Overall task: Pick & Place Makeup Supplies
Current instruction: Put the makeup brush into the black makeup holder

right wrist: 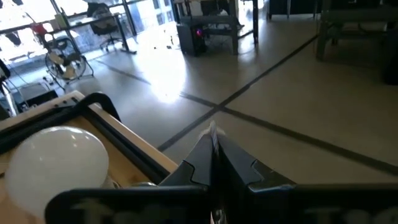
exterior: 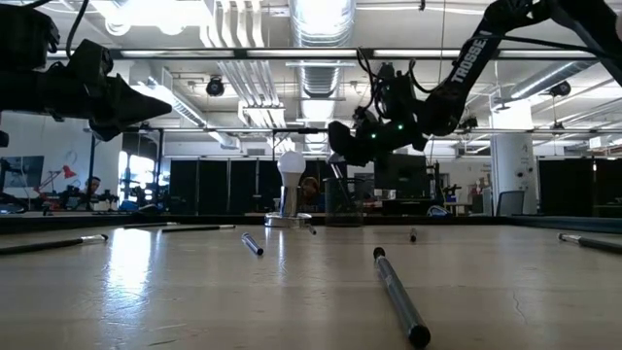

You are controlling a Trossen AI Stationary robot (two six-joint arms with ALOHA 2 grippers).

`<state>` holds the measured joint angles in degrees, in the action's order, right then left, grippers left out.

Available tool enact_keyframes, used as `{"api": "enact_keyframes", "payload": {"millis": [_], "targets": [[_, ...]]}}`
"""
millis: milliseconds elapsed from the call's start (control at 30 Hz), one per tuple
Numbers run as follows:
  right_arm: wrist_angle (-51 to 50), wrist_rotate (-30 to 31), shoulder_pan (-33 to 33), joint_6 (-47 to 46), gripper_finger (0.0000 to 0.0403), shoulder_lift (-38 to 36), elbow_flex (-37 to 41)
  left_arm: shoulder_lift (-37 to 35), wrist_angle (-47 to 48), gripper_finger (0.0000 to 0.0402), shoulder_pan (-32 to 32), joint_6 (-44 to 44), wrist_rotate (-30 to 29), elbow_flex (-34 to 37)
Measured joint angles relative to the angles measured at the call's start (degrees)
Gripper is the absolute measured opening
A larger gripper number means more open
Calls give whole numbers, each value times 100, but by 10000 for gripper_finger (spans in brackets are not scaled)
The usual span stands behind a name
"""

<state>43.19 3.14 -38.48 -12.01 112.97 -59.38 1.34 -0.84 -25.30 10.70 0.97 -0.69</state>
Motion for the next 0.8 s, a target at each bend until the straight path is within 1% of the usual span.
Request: {"api": "enact_keyframes", "payload": {"millis": [300, 400, 633, 800], "targets": [[-156, 0, 0, -30, 9, 13, -41, 0, -13, 0, 0, 145, -6, 0], [-356, -2, -1, -107, 15, 13, -67, 0, -39, 0, -1, 167, -8, 2], [-822, -2, 9, -107, 60, 13, -190, 0, -112, 0, -2, 582, -85, 2], [-1012, -26, 9, -106, 93, -54, -295, 0, -135, 0, 2, 506, 7, 2]]}}
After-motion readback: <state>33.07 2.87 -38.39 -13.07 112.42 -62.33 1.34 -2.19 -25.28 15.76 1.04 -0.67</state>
